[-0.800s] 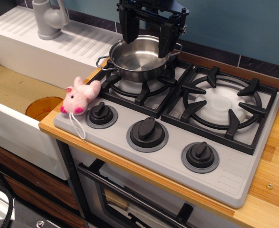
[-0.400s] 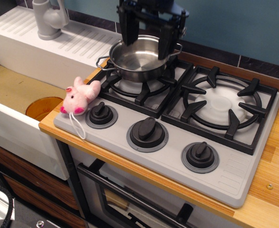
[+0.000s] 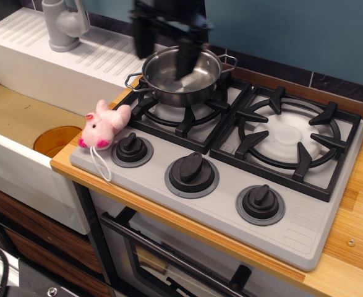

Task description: Put stuffedpig in pan

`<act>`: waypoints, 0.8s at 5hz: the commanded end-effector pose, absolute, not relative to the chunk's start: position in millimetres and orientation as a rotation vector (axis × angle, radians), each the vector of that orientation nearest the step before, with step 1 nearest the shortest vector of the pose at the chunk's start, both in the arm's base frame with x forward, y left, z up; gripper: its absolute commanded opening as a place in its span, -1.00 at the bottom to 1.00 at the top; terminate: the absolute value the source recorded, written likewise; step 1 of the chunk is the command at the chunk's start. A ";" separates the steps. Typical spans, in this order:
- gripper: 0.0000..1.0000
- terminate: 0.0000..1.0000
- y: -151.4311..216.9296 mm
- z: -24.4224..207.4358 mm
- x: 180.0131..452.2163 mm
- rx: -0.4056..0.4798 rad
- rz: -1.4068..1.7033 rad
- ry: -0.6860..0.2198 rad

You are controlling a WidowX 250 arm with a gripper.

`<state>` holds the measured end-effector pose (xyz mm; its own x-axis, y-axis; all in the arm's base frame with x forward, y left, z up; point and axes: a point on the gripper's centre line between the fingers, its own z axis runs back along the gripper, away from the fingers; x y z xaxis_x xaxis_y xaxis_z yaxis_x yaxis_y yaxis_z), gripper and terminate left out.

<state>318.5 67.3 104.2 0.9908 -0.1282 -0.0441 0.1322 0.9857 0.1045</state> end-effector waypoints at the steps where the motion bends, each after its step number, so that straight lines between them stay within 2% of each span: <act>1: 1.00 -1.00 115.2 114.1 317.0 0.163 -0.136 -0.034; 4: 1.00 -1.00 133.4 72.2 281.7 0.185 -0.075 -0.060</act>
<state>275.1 128.2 46.3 0.9962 -0.0839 -0.0214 0.0862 0.9854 0.1466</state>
